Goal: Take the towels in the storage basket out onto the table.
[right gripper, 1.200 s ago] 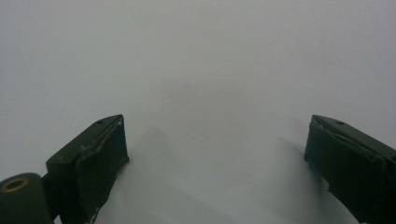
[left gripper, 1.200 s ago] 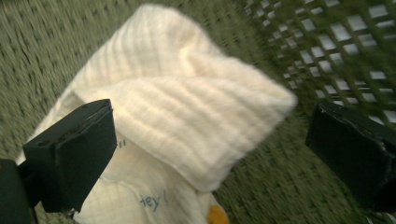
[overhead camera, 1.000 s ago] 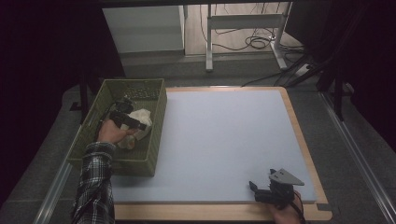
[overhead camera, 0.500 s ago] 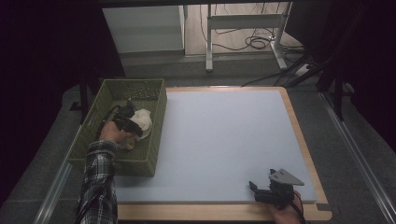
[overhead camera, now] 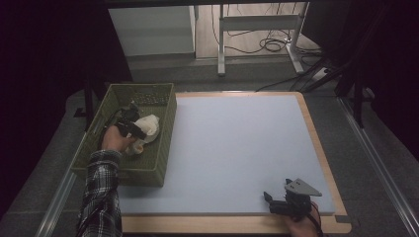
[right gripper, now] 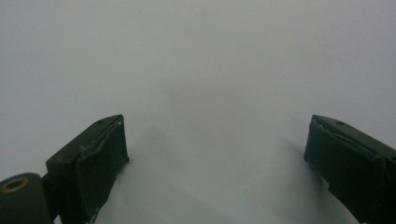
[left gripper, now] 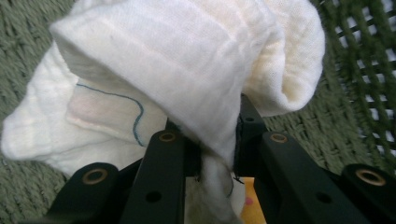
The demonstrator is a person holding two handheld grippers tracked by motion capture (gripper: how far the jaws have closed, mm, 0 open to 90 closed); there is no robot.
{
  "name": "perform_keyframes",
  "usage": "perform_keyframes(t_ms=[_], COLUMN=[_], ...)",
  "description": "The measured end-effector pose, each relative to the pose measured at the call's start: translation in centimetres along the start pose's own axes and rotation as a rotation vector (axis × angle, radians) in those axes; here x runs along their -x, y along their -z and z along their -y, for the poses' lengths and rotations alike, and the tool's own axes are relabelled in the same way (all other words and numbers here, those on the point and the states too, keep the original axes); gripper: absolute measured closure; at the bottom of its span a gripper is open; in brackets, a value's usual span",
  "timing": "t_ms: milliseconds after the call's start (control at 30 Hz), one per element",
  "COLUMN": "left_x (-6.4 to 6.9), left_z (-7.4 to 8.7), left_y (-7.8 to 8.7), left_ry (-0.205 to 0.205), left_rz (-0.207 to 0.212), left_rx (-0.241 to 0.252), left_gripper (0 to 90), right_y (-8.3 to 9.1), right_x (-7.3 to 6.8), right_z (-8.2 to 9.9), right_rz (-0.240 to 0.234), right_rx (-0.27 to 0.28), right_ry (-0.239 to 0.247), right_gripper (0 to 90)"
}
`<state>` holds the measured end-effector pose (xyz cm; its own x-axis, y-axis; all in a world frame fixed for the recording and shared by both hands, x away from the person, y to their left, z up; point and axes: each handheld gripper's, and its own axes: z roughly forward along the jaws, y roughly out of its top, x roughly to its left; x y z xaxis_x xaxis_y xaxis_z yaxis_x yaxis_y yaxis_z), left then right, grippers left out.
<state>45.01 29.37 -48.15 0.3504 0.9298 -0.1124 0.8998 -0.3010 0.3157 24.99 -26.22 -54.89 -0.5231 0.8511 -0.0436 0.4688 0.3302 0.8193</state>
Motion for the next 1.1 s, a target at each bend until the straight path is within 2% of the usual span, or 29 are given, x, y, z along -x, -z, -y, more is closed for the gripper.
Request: perform_keyframes(t_ms=[33, 167, 333, 367, 400, 600, 667, 1100], left_x=[0.0, -0.1, -0.3, -0.3, -0.3, 0.0, 0.2, 1.3], left_z=[0.0, 0.4, 1.1, 1.1, 1.3, 1.6, 1.8, 2.4], left_y=[0.0, 1.8, 5.0, 5.0, 5.8, 7.6, 8.8, 12.4], left_ry=[0.000, 0.005, 0.003, 0.003, -0.004, -0.018, -0.031, -0.067], left_rz=[0.000, 0.011, 0.011, 0.011, 0.005, 0.000, -0.010, -0.027], left_rx=[0.000, 0.050, 0.117, 0.117, 0.127, 0.167, 0.189, 0.243], left_gripper=[77.3, 77.2, 77.0, 77.0, 76.9, 76.8, 76.6, 76.2], right_y=[0.0, 0.0, 0.0, 0.0, 0.0, 0.0, 0.0, 0.0], right_x=[0.0, 0.0, 0.0, 0.0, 0.0, 0.0, 0.0, 0.0], right_z=[0.0, 0.0, 0.0, 0.0, 0.0, 0.0, 0.0, 0.0], right_rz=[0.000, 0.000, 0.001, 0.001, 0.001, -0.001, 0.001, 0.001], right_rx=[0.000, 0.000, 0.000, 0.000, 0.000, 0.000, -0.001, -0.001], right_ry=[0.000, 0.000, 0.000, 0.000, 0.000, 0.000, 0.000, 0.000], right_gripper=[6.0, 6.0, 6.0, 6.0, 6.0, 6.0, 6.0, 6.0])
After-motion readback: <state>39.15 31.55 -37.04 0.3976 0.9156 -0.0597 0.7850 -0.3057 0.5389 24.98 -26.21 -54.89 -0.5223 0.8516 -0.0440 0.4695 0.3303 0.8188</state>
